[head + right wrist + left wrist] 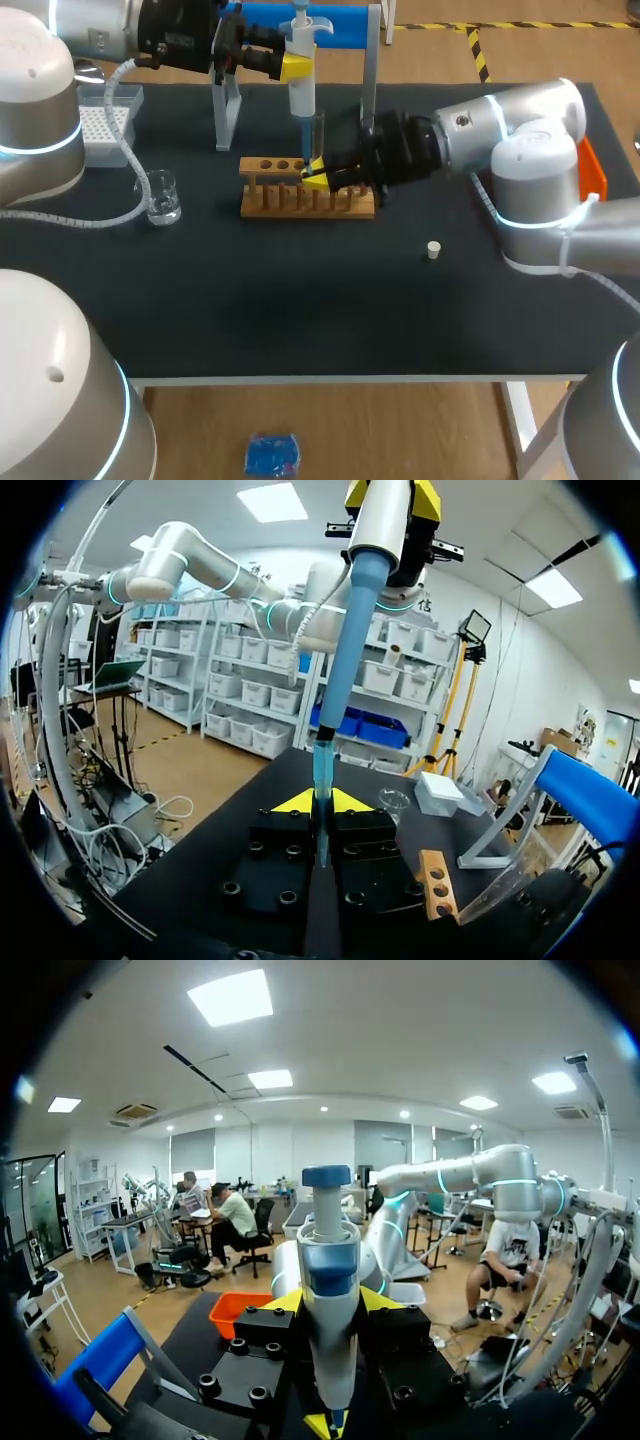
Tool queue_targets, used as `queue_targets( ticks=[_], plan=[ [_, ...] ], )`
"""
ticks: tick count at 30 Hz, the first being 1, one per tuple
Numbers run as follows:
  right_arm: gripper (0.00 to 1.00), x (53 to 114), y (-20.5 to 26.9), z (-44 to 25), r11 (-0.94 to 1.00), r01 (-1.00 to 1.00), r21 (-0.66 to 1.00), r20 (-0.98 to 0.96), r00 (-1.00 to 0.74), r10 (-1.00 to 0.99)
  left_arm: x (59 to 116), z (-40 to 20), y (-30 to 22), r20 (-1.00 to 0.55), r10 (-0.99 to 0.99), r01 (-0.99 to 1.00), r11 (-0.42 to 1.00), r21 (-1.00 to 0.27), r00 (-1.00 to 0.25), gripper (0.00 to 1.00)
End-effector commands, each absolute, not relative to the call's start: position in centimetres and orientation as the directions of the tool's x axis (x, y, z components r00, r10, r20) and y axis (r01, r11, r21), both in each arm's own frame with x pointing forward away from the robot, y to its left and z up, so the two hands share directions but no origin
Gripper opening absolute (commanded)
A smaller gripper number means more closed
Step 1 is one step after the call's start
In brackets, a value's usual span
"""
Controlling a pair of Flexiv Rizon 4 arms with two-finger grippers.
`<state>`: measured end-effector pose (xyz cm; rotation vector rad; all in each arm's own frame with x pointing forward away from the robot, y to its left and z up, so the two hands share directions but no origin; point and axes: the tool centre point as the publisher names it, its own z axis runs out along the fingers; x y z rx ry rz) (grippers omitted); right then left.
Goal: Invert the test tube, pick up the pipette, mount the tip to pipette, aspirate from beaker and dispense into the tube, eject the tip, return the pipette, and cap with the stopper.
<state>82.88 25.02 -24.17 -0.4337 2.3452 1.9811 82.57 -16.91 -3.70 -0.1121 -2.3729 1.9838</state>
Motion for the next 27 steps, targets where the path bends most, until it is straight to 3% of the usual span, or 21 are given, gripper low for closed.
queue_targets(
  ticks=[1,12,27],
  plan=[
    [0.0,82.6,25.2,-24.1,0.132,-0.211,0.969,-0.186,-0.966,-0.178,82.6,-4.0,-16.9,-0.013,0.083,0.027,0.176,-0.984,-0.996,0.0],
    [0.0,82.7,25.9,-23.8,0.034,-0.053,0.998,-0.049,-0.994,-0.101,82.6,-4.0,-16.9,-0.013,0.083,0.027,0.176,-0.984,-0.996,0.0],
    [0.0,83.3,26.2,-23.3,-0.052,-0.015,0.999,-0.016,-1.0,-0.017,82.6,-4.0,-16.9,-0.013,0.083,0.027,0.176,-0.984,-0.996,0.0]
  ],
)
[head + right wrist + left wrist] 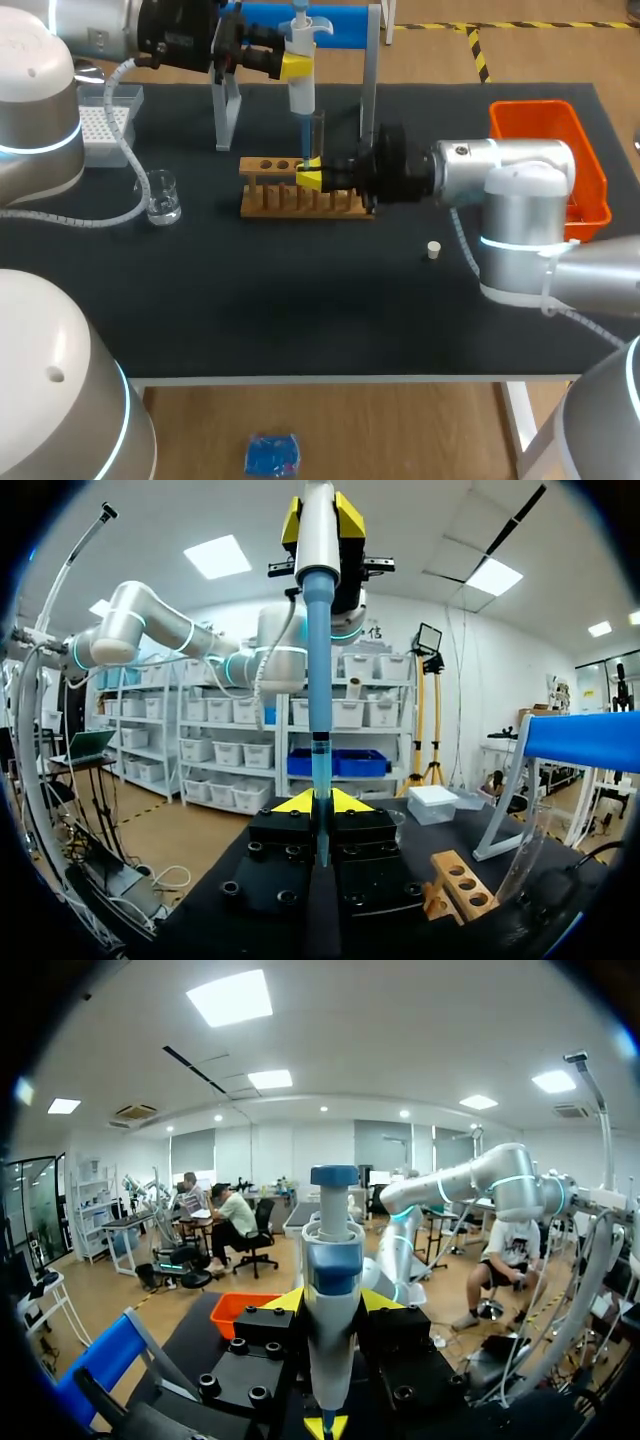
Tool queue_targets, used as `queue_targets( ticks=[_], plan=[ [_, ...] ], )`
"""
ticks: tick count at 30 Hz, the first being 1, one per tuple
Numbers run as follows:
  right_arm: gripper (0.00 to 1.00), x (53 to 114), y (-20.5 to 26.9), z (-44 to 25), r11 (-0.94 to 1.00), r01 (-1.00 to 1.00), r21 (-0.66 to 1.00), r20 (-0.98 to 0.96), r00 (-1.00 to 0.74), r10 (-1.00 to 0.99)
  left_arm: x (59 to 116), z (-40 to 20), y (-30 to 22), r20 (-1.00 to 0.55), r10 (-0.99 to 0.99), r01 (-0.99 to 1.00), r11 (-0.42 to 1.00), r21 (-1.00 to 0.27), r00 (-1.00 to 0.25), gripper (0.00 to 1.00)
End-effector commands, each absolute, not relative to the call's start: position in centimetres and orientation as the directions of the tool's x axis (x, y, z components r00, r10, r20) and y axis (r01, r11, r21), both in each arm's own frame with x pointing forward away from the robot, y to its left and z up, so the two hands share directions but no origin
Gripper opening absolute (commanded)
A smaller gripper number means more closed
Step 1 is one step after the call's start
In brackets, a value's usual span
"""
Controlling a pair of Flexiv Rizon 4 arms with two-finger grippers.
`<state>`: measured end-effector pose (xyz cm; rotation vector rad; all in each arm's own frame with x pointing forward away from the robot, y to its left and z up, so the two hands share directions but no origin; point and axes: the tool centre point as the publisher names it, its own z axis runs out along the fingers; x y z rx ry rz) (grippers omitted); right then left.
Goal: Invert the test tube, pick up the pipette, mount the tip to pipette, aspirate from beaker and dispense into the tube, eject the tip, return the pipette, and cap with the stopper.
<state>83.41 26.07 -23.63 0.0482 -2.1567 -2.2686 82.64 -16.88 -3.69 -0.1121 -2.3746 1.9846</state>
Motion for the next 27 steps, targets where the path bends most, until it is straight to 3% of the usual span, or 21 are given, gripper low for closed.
queue_targets(
  ticks=[1,27],
  plan=[
    [0.0,83.4,26.3,-23.3,-0.053,-0.016,0.998,-0.017,-1.0,-0.016,82.6,-4.0,-16.9,-0.013,0.083,0.027,0.176,-0.984,-0.996,0.0],
    [0.0,83.6,25.5,-20.3,-0.049,-0.032,0.998,-0.033,-0.999,-0.007,82.6,-4.0,-16.9,-0.013,0.083,0.027,0.176,-0.984,-0.996,0.0]
  ],
)
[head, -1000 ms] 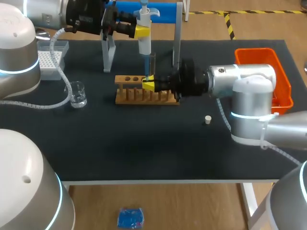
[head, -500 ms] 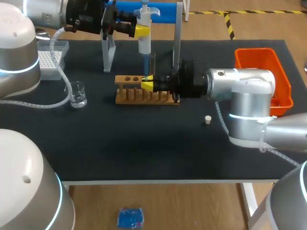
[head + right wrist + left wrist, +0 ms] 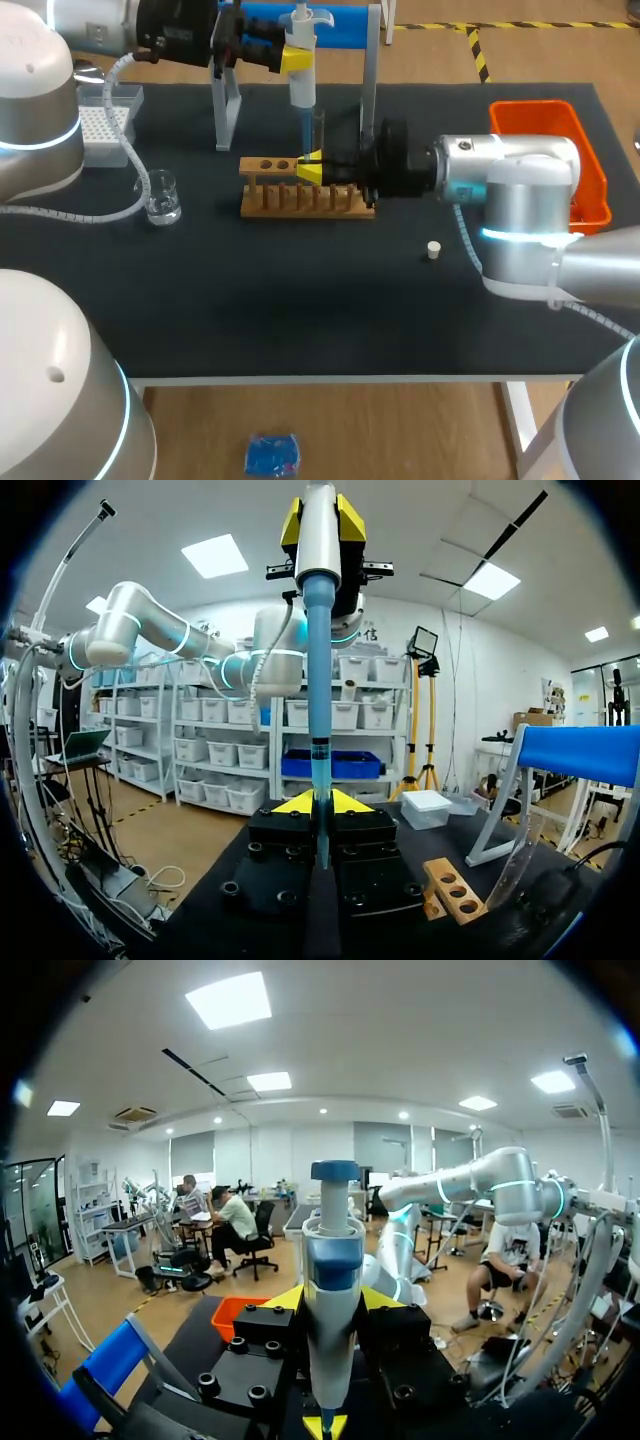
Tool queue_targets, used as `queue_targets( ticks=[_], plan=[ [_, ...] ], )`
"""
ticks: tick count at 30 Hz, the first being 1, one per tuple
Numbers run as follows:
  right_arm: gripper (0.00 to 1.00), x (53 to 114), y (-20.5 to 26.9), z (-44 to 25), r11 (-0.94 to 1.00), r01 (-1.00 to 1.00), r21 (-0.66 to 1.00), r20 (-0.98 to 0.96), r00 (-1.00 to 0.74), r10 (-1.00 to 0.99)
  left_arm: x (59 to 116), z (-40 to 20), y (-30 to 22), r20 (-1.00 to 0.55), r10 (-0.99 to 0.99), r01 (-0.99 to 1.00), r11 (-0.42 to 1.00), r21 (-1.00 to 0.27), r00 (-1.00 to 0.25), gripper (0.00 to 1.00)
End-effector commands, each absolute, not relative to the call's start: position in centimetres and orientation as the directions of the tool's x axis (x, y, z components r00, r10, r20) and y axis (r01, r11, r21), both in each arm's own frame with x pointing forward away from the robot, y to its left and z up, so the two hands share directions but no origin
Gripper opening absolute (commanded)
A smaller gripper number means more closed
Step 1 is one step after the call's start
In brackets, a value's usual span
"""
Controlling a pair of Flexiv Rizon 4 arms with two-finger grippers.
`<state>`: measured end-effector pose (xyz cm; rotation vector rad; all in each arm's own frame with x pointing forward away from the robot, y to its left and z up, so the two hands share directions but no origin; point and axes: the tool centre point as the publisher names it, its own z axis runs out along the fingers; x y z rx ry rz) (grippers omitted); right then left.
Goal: Invert the test tube, pick up the pipette, mount the tip to pipette, aspirate from beaker and dispense into the tube, eject the tip, return the pipette, and cap with the stopper.
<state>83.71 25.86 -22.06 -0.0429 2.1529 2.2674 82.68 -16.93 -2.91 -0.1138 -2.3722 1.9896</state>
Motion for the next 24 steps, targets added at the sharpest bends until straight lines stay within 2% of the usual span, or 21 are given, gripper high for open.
queue_targets(
  ticks=[1,4,5,6,7,24],
  plan=[
    [0.0,83.6,25.4,-20.2,-0.05,-0.035,0.998,-0.035,-0.999,-0.007,82.6,-4.0,-16.9,-0.013,0.083,0.027,0.176,-0.984,-0.996,0.0],
    [0.0,83.6,25.4,-20.2,-0.041,-0.041,0.998,-0.041,-0.999,-0.004,82.6,-4.0,-16.9,-0.013,0.083,0.027,0.176,-0.984,-0.996,0.0],
    [0.25,83.6,25.3,-20.1,-0.036,-0.041,0.999,-0.041,-0.999,-0.004,82.6,-4.0,-16.9,-0.013,0.083,0.027,0.176,-0.984,-0.996,0.0],
    [0.55,83.6,25.3,-20.1,-0.035,-0.041,0.999,-0.042,-0.999,-0.003,82.6,-4.0,-16.9,-0.013,0.083,0.027,0.176,-0.984,-0.996,0.0],
    [1.0,83.6,25.3,-20.1,-0.034,-0.04,0.999,-0.04,-0.999,0.001,82.6,-4.0,-16.9,-0.013,0.083,0.027,0.176,-0.984,-0.996,0.0],
    [1.0,83.4,23.0,-21.0,0.066,-0.011,0.998,-0.008,-0.999,-0.037,82.6,-4.0,-16.9,-0.013,0.083,0.027,0.176,-0.984,-0.996,0.0]
  ],
)
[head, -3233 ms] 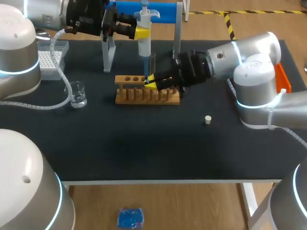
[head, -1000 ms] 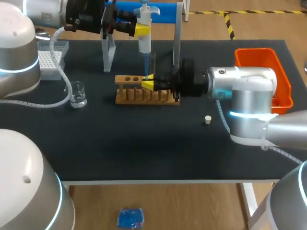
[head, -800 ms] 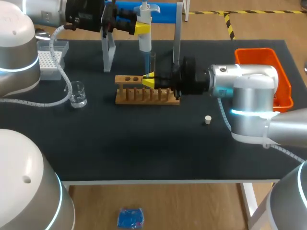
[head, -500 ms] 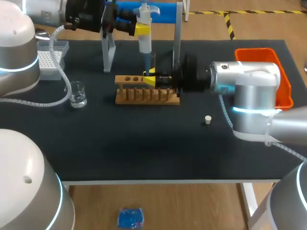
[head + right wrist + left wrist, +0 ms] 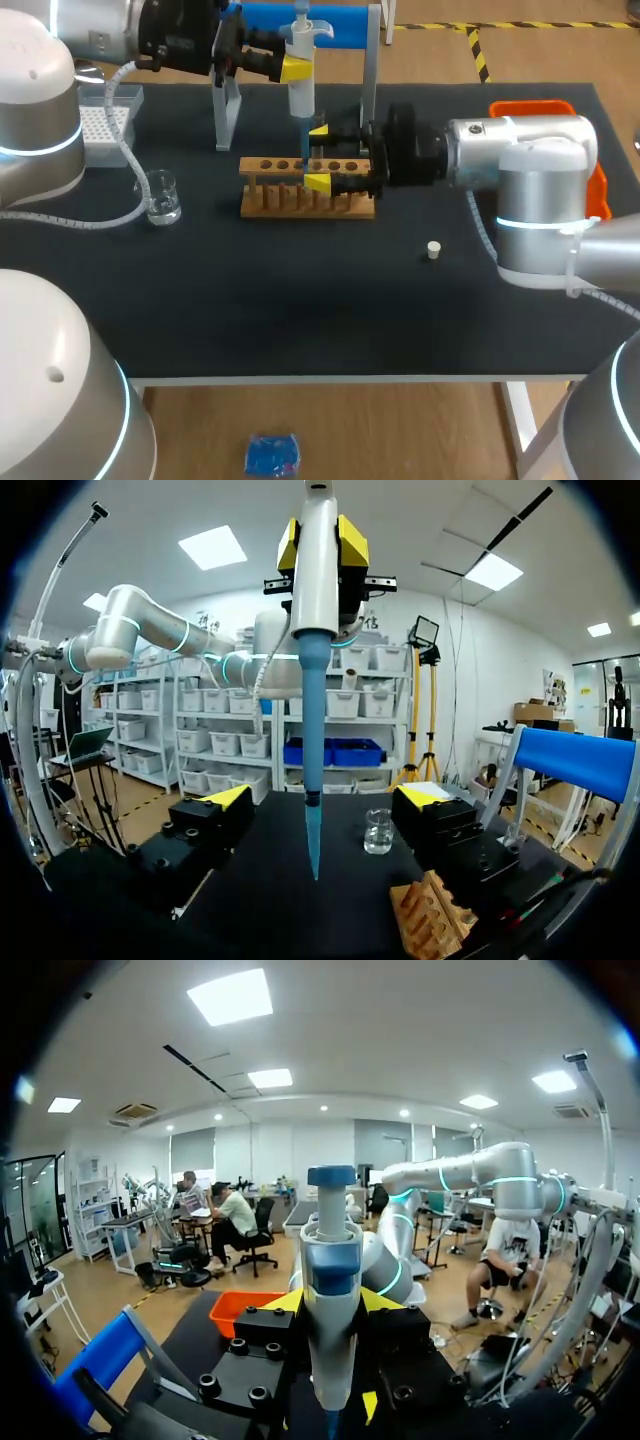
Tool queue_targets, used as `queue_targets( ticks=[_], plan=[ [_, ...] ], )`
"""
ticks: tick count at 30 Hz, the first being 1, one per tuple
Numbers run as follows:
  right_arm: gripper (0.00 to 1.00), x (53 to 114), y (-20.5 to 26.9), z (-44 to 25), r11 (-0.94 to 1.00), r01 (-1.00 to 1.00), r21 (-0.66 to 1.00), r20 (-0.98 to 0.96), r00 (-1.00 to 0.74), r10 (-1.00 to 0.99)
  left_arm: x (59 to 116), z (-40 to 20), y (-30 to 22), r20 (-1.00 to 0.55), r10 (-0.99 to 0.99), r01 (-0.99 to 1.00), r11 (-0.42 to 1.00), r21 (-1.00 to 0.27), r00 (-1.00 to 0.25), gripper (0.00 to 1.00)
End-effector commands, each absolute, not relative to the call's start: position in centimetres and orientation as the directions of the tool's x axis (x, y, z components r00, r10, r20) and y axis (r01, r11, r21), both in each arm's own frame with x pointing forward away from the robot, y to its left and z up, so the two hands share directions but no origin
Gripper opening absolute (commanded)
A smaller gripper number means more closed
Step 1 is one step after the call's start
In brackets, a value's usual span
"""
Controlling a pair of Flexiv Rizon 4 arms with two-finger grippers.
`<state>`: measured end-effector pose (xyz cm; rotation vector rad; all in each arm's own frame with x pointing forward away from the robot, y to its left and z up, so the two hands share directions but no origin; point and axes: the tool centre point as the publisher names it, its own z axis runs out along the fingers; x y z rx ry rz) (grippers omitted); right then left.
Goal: Invert the test tube, pick up the pipette, mount the tip to pipette, aspirate from beaker and dispense into the tube, eject the tip, return the pipette, and cap with the stopper.
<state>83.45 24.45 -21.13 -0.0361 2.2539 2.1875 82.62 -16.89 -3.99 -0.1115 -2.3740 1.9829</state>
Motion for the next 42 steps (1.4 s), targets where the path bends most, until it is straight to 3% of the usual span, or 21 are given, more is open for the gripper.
queue_targets(
  ticks=[1,16,42],
  plan=[
    [1.0,83.3,22.6,-21.2,0.073,-0.009,0.997,-0.006,-0.999,-0.042,82.6,-4.0,-16.9,-0.013,0.083,0.027,0.176,-0.984,-0.996,0.0],
    [1.0,82.9,18.1,-25.6,0.185,0.02,0.983,0.03,-0.998,-0.052,82.6,-4.0,-16.9,-0.013,0.083,0.027,0.176,-0.984,-0.996,0.0],
    [1.0,82.9,18.1,-25.6,0.185,0.02,0.983,0.03,-0.998,-0.052,82.7,-4.1,-16.5,-0.007,0.079,0.021,0.176,-0.984,-0.997,0.0]
  ],
)
